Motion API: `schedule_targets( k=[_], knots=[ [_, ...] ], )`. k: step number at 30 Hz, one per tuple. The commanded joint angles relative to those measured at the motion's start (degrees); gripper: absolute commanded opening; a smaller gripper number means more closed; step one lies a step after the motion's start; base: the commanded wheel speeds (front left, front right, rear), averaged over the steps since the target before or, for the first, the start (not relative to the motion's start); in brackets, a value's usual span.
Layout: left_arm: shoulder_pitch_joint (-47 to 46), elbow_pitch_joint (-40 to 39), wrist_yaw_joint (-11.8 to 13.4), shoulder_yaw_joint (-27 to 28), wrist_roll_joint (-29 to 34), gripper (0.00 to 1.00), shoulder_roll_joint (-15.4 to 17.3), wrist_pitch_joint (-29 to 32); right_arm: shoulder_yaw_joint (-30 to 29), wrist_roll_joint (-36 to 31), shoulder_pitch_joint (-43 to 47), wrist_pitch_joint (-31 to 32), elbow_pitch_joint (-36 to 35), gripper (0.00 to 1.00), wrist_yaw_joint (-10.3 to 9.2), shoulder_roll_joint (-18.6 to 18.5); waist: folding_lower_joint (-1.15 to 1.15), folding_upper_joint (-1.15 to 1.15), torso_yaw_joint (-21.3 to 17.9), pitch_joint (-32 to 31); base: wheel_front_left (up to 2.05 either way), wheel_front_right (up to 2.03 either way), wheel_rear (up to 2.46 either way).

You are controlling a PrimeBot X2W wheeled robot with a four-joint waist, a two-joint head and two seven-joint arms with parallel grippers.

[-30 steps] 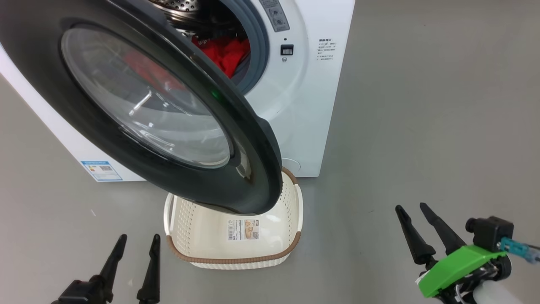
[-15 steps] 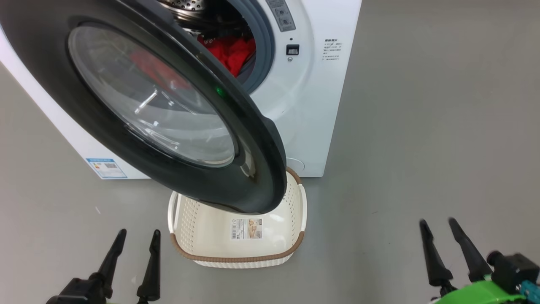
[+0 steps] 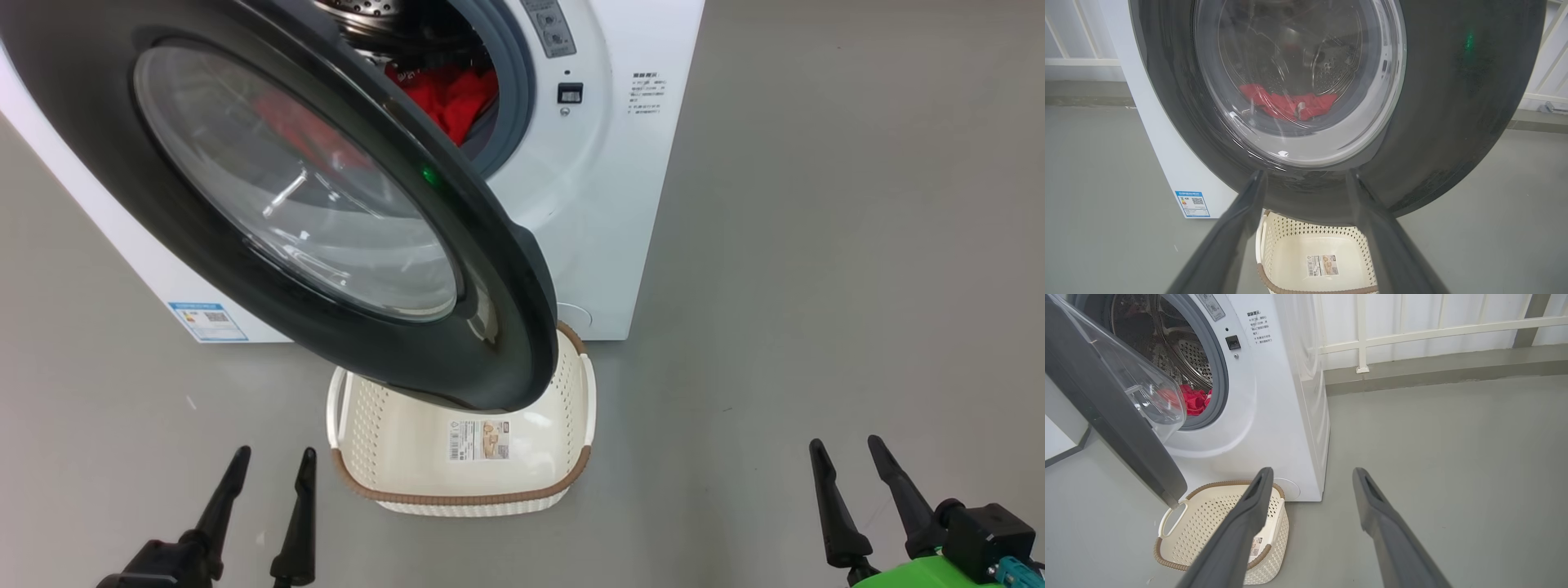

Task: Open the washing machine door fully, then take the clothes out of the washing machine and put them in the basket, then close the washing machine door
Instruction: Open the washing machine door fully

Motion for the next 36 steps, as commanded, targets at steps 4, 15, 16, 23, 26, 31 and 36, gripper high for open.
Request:
schedule_targets(
  k=[4,15,16,23,26,31,36],
  knots=[
    [-0.9,-1.2,-0.3,1.4,0.5,1.00,0.4,-0.5,0.9,-1.2,-1.0,-0.5,-2.0,1.00,0.26,-0.4,0.00,0.00,0.4,0.0,0.00,0.00,0.00],
    [-0.6,-1.2,-0.3,0.8,0.3,1.00,-0.3,-0.5,4.6,6.0,-8.2,-0.5,-4.5,0.00,0.26,-0.1,0.00,0.00,1.3,-0.5,0.00,0.00,0.00],
    [-0.6,-1.2,-0.3,0.7,0.3,1.00,-0.3,-0.5,5.1,7.3,-9.3,-0.5,-4.8,0.00,0.26,-0.1,0.00,0.00,1.4,-0.5,0.00,0.00,0.00],
    [-1.3,-1.2,-0.3,-0.5,0.0,1.00,-0.6,-0.5,9.0,14.1,-17.4,-0.5,-5.0,0.00,0.26,-0.4,0.00,0.00,2.7,0.2,0.00,0.00,0.00],
    [-1.7,-1.1,-0.3,-0.9,-0.3,1.00,-0.6,-0.5,11.6,18.3,-21.8,-0.5,-3.9,0.00,0.26,-1.0,0.00,0.00,3.5,0.7,0.00,0.00,0.00],
    [-2.5,-0.9,-0.3,-1.9,-0.7,1.00,-0.5,-0.5,18.5,27.5,-28.9,-0.5,0.1,0.00,0.26,-3.8,0.00,0.00,5.2,1.6,0.00,0.00,0.00],
    [-3.2,-0.8,-0.3,-3.1,-1.0,1.00,-0.5,-0.5,24.9,40.5,-35.3,4.5,3.8,0.00,0.26,-7.2,0.00,0.00,7.0,2.5,0.00,0.00,0.00]
  ],
)
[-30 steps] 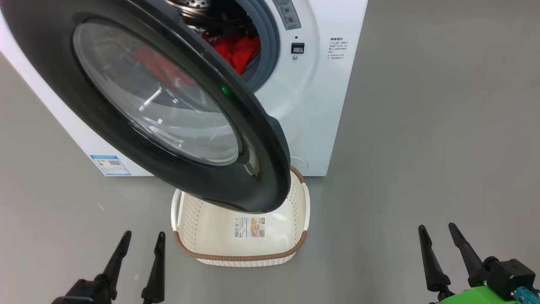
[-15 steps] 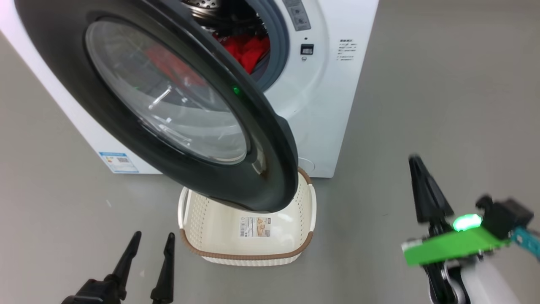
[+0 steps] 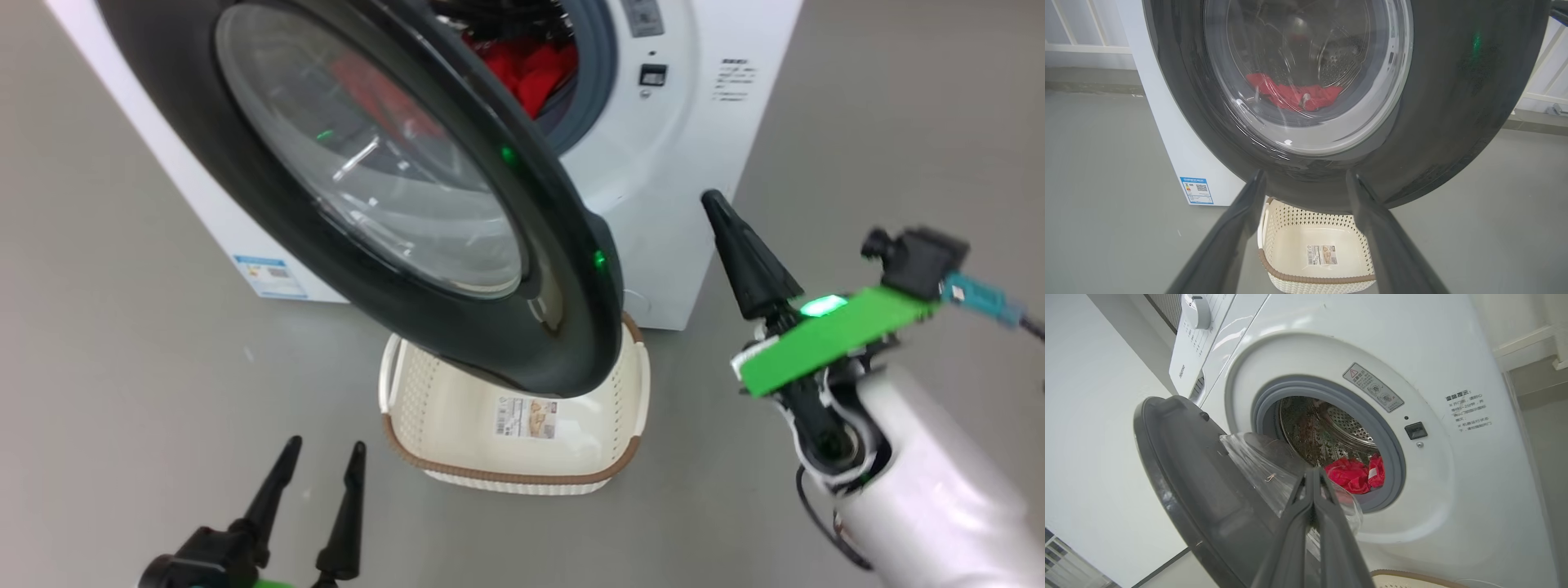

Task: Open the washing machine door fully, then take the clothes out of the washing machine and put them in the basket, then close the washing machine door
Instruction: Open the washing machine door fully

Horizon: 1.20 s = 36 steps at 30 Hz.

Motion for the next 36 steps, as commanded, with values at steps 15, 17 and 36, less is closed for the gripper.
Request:
schedule_targets(
  k=[15,17,36],
  knots=[
    [-2.6,-0.4,-0.3,-1.5,-1.6,1.00,0.1,-0.5,8.8,26.9,-7.8,21.8,-3.2,0.00,0.28,-8.1,0.00,0.00,4.9,2.3,0.00,0.00,0.00],
    [-2.5,-0.4,-0.3,-1.6,-1.7,1.00,0.1,-0.5,9.1,29.0,-7.5,23.9,-3.6,0.00,0.28,-8.3,0.00,0.00,5.2,2.1,0.00,0.00,0.00],
    [-0.7,-1.4,-0.3,1.0,-1.7,1.00,-0.6,-0.5,12.4,31.9,-0.5,30.9,-8.5,0.00,0.28,-7.3,0.00,0.00,11.0,-0.9,0.00,0.00,0.00]
  ],
)
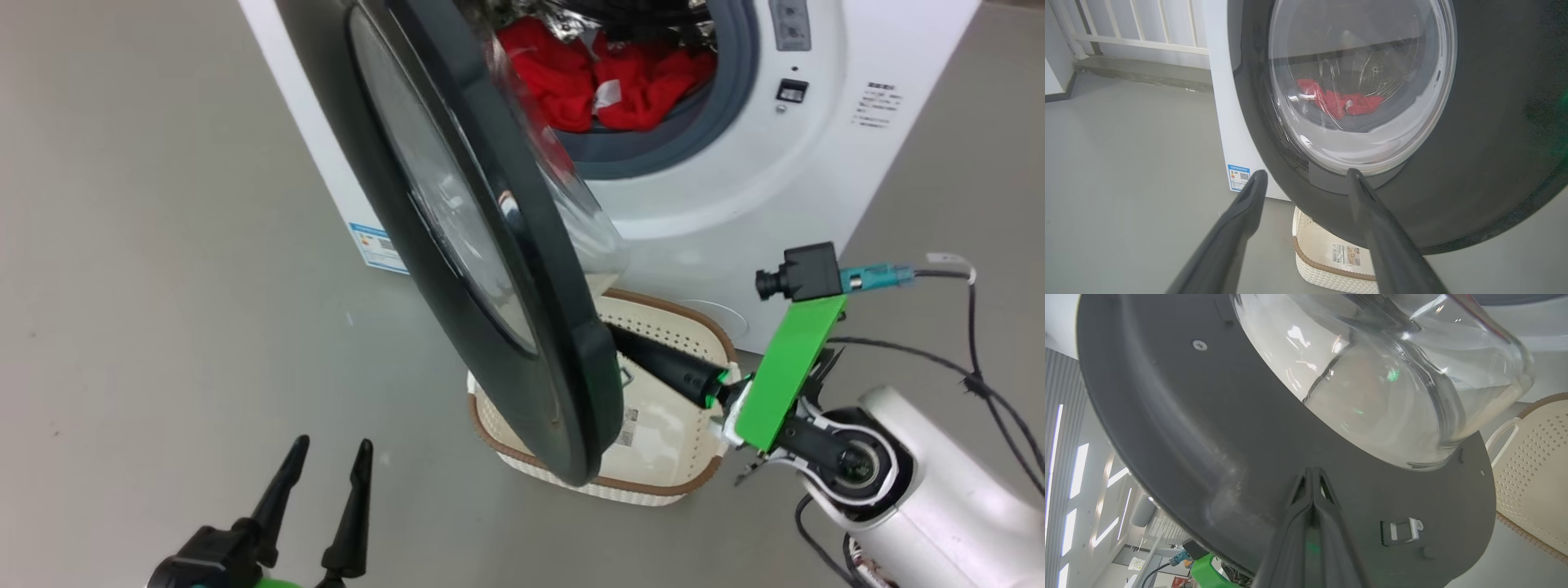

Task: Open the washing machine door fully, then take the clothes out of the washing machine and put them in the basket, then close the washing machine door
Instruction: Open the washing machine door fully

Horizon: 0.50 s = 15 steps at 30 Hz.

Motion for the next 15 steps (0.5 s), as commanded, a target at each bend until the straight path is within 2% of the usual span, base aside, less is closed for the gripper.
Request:
schedule_targets(
  k=[1,15],
  knots=[
    [-0.3,-1.5,-0.3,2.3,0.1,1.00,0.4,-0.5,0.8,-0.1,0.9,0.4,-1.9,0.00,0.37,0.9,0.00,0.00,1.3,-0.7,0.00,0.00,0.00],
    [1.0,-0.6,-0.3,2.7,-0.6,1.00,0.3,-0.5,2.3,-0.7,2.9,0.8,-2.1,0.00,0.37,4.5,0.00,0.00,8.6,-2.3,0.00,0.00,0.00]
  ],
)
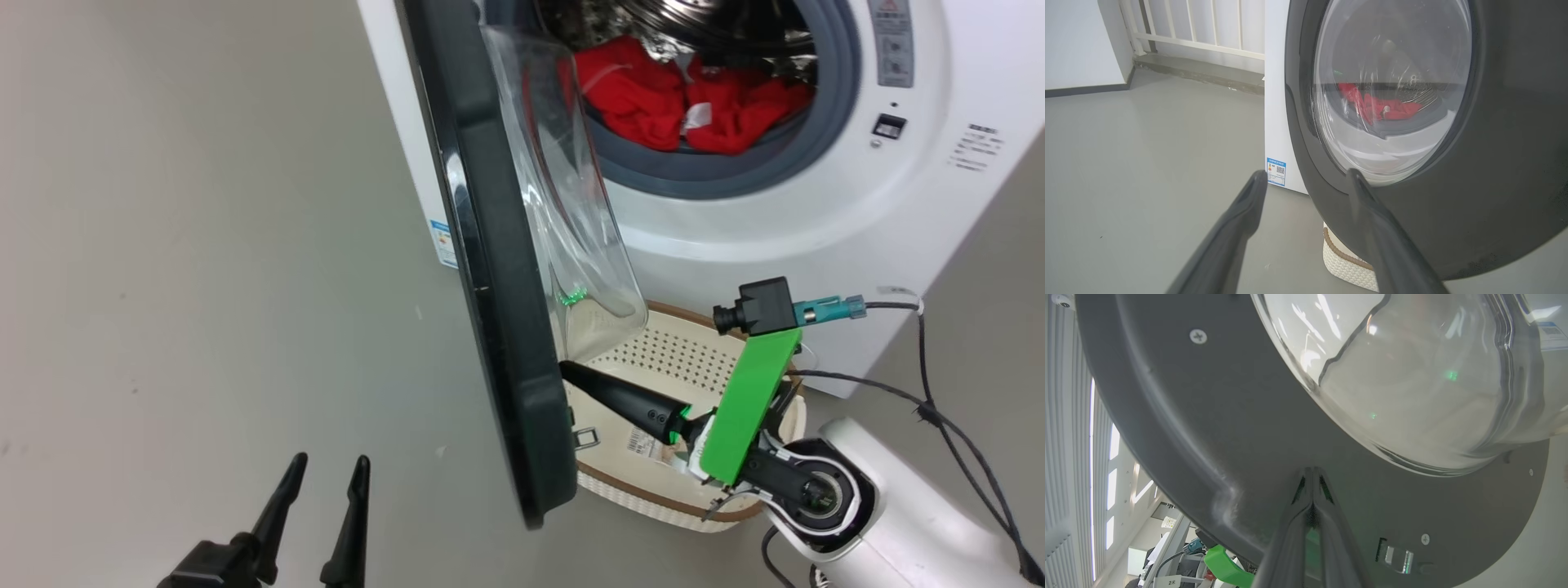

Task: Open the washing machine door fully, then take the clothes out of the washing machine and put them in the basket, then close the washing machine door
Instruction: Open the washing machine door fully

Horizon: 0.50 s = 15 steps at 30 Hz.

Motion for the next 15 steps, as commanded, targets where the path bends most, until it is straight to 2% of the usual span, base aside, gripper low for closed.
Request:
schedule_targets(
  k=[1,8,15],
  knots=[
    [-0.3,-1.1,-0.3,1.8,-0.3,1.00,0.5,-0.5,0.9,-0.7,0.5,0.3,-1.5,0.00,0.39,1.7,0.00,0.00,2.2,-0.8,0.00,0.00,0.00],
    [-0.2,-1.0,-0.3,1.8,-0.6,1.00,0.5,-0.5,1.4,-1.3,0.2,0.0,-0.7,0.00,0.39,3.9,0.00,0.00,5.9,-1.4,0.00,0.00,0.00],
    [0.5,-2.4,0.1,3.7,-1.3,1.00,0.5,-0.5,3.1,-2.4,-2.3,0.3,1.3,0.00,0.39,6.5,0.00,0.00,6.6,-0.8,0.00,0.00,0.00]
  ],
)
